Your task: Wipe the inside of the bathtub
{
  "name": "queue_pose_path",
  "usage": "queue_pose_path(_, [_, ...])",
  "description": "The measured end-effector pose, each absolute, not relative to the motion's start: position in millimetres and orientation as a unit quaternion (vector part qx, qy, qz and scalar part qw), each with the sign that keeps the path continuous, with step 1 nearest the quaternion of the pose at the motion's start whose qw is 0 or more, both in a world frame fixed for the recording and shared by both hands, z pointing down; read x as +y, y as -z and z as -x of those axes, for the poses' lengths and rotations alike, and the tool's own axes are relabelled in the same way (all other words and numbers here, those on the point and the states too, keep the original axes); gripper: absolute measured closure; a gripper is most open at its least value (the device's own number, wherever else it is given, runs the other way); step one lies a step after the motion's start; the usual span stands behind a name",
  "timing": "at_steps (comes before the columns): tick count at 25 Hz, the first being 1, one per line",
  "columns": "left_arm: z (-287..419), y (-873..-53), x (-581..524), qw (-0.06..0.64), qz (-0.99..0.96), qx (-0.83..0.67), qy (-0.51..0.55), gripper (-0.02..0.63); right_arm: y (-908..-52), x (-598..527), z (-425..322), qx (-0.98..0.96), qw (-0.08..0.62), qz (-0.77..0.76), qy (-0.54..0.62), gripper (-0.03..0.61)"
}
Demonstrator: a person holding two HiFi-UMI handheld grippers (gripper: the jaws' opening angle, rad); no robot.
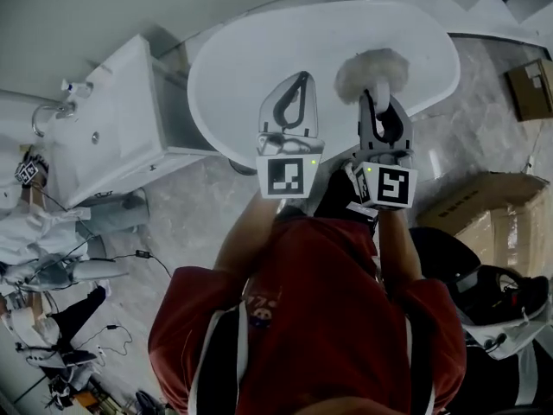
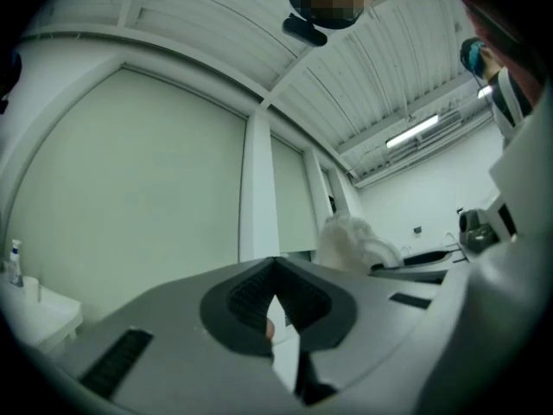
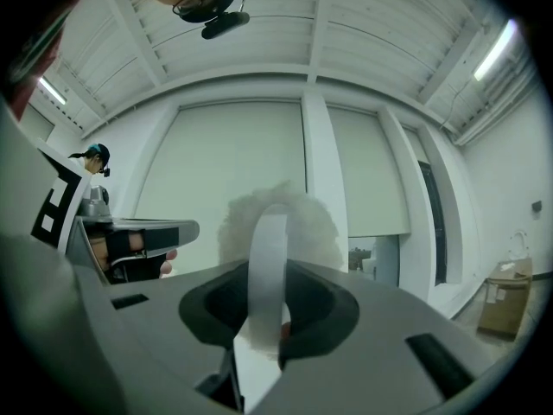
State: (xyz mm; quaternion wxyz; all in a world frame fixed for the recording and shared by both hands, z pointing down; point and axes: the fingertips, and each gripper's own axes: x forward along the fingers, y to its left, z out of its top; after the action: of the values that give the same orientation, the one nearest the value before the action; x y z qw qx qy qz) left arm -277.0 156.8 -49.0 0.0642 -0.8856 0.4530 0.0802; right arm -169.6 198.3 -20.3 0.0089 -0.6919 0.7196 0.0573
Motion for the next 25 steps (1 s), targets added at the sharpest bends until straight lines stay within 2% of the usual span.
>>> queue_pose_path(7, [227.1, 38.5, 90.7, 0.062, 0.843, 0.528, -0.083, 0.598, 7.8, 123.9, 107.2, 0.764, -0.001, 0.643, -0.054, 0.485])
queue_pose_path(13, [210.3, 17.0, 46.9, 0.067, 0.805, 0.586, -0.067, 0.598, -18.8, 68.0, 82.2, 0.803, -0.014, 0.595, -0.035, 0.485])
queue_pose_path(18, [226.7, 0.3, 15.9, 0.071, 0.784, 0.614, -0.053, 0.598, -44.6, 26.1, 100.3, 0.82, -0.023, 0.571, -0.014, 0.485])
queue_pose_path(25, [286.1, -46.2, -41.2, 0.053, 0.757, 0.65, -0.037, 0.598, -84.5, -45.7, 167.1, 0.842, -0.041, 0.538, -0.005, 0.485])
